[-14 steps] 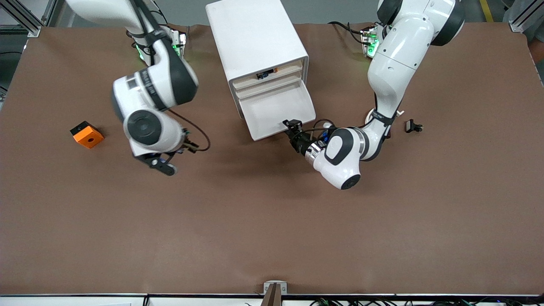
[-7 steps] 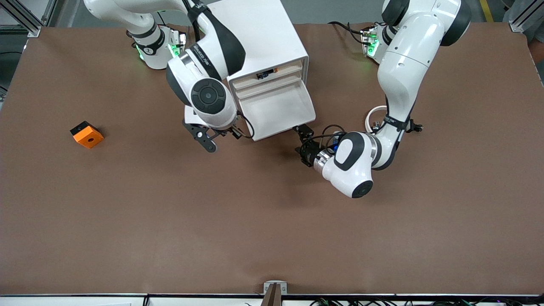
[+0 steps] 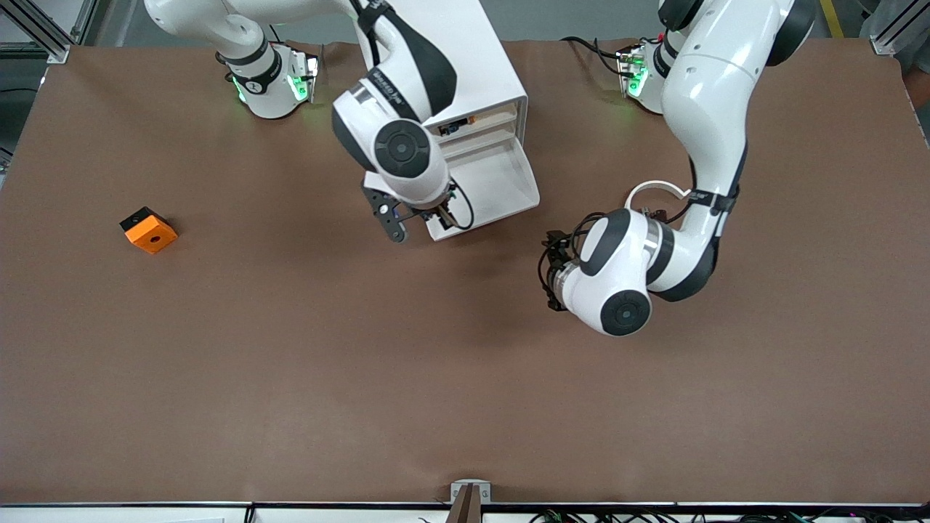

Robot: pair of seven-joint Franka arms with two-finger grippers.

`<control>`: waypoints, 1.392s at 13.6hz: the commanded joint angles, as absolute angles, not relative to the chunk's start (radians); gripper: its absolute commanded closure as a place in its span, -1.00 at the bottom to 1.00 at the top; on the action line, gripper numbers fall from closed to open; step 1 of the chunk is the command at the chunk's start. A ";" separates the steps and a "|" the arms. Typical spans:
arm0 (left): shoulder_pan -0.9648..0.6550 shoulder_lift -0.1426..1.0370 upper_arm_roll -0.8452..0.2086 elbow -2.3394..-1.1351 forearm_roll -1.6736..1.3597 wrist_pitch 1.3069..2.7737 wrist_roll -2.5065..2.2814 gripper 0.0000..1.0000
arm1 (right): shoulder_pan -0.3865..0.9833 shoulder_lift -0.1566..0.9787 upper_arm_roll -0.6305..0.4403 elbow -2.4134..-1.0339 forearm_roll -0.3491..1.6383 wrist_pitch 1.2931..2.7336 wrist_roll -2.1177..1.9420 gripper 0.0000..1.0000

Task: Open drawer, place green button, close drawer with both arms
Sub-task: 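Carry the green button over the open drawer with the right gripper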

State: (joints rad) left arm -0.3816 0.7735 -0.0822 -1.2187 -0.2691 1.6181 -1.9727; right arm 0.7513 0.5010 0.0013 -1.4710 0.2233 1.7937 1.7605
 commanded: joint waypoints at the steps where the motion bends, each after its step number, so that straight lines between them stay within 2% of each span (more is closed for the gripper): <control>1: -0.324 0.681 -0.055 -1.230 -0.209 1.605 -1.786 -1.00 | 0.802 0.555 -0.009 -1.447 0.248 1.809 1.841 0.56; 6: -0.264 0.543 -0.055 -1.250 -0.106 1.603 -1.352 -1.00 | 0.847 0.612 -0.009 -1.447 0.249 1.816 1.873 0.55; 12: -0.265 0.442 -0.067 -1.397 0.064 1.595 -0.953 -1.00 | 0.874 0.653 -0.009 -1.447 0.261 1.884 1.875 0.48; 14: -0.265 0.395 -0.069 -1.500 0.089 1.682 -0.833 -1.00 | 0.888 0.655 -0.009 -1.447 0.281 1.902 1.875 0.48; 17: -0.273 0.318 -0.078 -1.711 0.087 1.909 -0.804 -1.00 | 0.900 0.660 -0.009 -1.447 0.282 1.913 1.875 0.41; 19: -0.276 0.330 -0.110 -1.778 0.084 2.012 -0.805 -1.00 | 0.905 0.661 -0.011 -1.447 0.281 1.914 1.875 0.27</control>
State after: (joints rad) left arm -0.2696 0.3800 -0.0840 -1.6498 0.0655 1.9103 -0.8120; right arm 0.8905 0.6461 0.0008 -1.4698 0.2573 1.9153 1.8604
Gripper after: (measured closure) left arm 0.000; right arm 0.590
